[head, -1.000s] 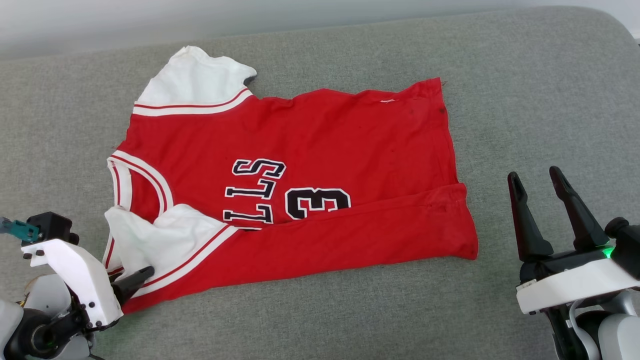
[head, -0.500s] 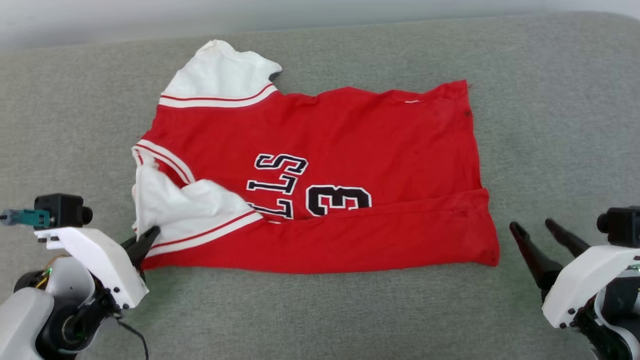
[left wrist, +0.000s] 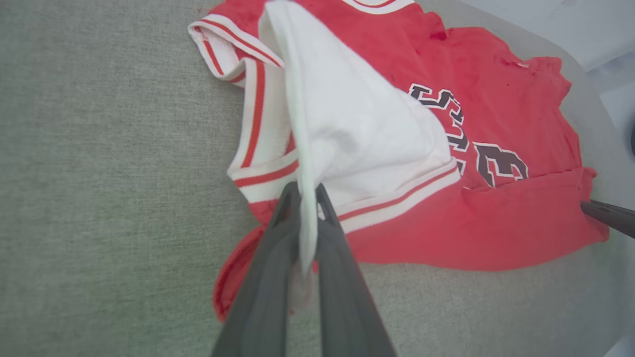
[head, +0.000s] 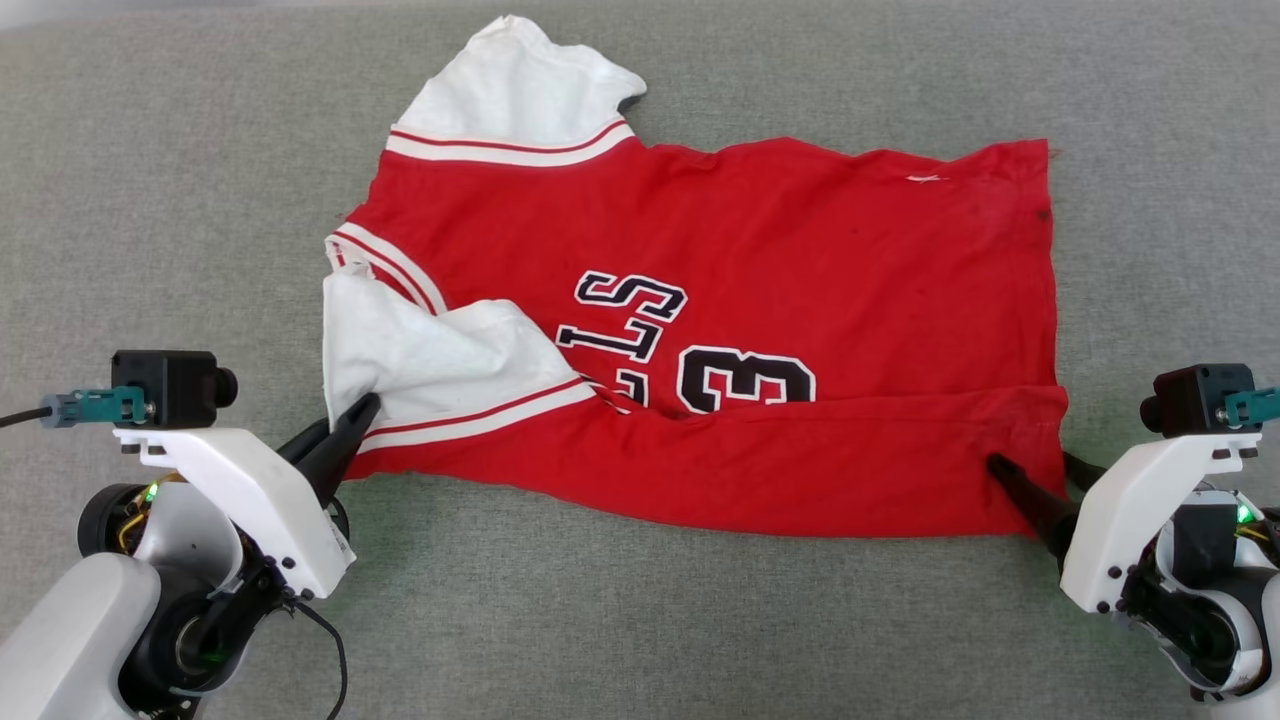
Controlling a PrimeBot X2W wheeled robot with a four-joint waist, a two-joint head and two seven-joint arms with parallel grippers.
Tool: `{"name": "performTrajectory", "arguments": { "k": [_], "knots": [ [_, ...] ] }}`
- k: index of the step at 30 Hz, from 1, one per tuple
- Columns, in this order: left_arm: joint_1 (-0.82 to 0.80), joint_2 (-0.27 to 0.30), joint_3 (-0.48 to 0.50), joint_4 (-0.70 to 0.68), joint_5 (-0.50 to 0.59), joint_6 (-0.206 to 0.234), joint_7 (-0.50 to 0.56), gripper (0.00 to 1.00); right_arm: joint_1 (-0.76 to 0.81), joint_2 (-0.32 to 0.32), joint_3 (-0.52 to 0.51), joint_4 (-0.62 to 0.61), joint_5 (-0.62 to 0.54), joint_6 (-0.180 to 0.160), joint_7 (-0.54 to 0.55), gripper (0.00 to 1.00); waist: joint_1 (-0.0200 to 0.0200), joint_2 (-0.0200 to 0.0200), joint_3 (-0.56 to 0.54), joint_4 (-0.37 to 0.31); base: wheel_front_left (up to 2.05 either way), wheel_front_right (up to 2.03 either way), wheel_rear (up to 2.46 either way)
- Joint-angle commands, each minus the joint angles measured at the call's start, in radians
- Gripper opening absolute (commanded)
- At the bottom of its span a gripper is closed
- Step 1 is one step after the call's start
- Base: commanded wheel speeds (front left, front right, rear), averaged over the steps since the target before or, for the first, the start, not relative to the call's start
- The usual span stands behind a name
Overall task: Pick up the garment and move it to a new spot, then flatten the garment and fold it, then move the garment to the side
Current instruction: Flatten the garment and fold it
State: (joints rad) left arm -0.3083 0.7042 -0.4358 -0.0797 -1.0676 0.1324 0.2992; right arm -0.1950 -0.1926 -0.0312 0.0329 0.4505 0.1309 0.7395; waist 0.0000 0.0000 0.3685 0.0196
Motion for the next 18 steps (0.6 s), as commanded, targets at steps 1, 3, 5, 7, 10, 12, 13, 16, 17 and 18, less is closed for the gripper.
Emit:
{"name": "performTrajectory", "arguments": {
  "k": [1, 3, 5, 7, 10, 12, 13, 16, 17, 18],
  "knots": [
    [-0.006, -0.008, -0.001, -0.001, 0.005, 0.002, -0.007, 0.00, 0.015, 0.030, 0.030, 0.054, 0.007, 0.000, 0.029, 0.48, 0.0000, 0.0000, 0.006, 0.008, 0.00, 0.00, 0.00],
    [0.004, -0.014, 0.004, 0.006, -0.003, 0.009, -0.014, 0.00, 0.011, 0.034, 0.038, 0.066, 0.015, 0.000, 0.029, 0.00, 0.0000, 0.0000, 0.005, 0.007, 0.00, 0.00, 0.00],
    [0.017, -0.019, 0.012, 0.013, -0.011, 0.016, -0.025, 0.00, 0.009, 0.031, 0.043, 0.071, 0.020, 0.001, 0.028, 0.00, 0.0000, 0.0000, 0.000, 0.003, 0.00, 0.00, 0.00],
    [0.027, -0.024, 0.012, 0.019, -0.014, 0.015, -0.033, 0.00, 0.004, 0.025, 0.041, 0.067, 0.028, 0.001, 0.018, 0.00, 0.0000, 0.0000, -0.009, -0.001, 0.00, 0.00, 0.00],
    [0.039, -0.032, 0.013, 0.027, -0.020, 0.015, -0.041, 0.00, -0.004, 0.006, 0.044, 0.053, 0.035, 0.001, 0.000, 0.00, 0.0000, 0.0000, -0.026, -0.005, 0.00, 0.00, 0.00],
    [0.047, -0.034, 0.016, 0.032, -0.017, 0.017, -0.051, 0.00, -0.007, -0.007, 0.046, 0.042, 0.033, 0.001, -0.014, 0.00, 0.0000, 0.0000, -0.041, -0.007, 0.00, 0.00, 0.00],
    [0.052, -0.037, 0.016, 0.033, -0.020, 0.016, -0.054, 0.00, -0.007, -0.011, 0.046, 0.038, 0.036, 0.001, -0.020, 0.00, 0.0000, 0.0000, -0.051, -0.007, 0.00, 0.00, 0.00],
    [0.070, -0.040, 0.016, 0.039, -0.027, 0.016, -0.061, 0.00, -0.001, -0.015, 0.043, 0.027, 0.043, 0.000, -0.039, 0.00, 0.0000, 0.0000, -0.089, -0.009, 0.00, 0.00, 0.00],
    [0.075, -0.039, 0.016, 0.040, -0.029, 0.018, -0.064, 0.00, 0.006, -0.015, 0.045, 0.023, 0.042, 0.000, -0.042, 0.00, 0.0000, 0.0000, -0.100, -0.009, 0.00, 0.00, 0.00],
    [0.082, -0.040, 0.018, 0.039, -0.032, 0.020, -0.066, 0.00, 0.013, -0.014, 0.046, 0.016, 0.045, 0.000, -0.046, 0.00, 0.0000, 0.0000, -0.110, -0.010, 0.00, 0.00, 0.00]
  ]
}}
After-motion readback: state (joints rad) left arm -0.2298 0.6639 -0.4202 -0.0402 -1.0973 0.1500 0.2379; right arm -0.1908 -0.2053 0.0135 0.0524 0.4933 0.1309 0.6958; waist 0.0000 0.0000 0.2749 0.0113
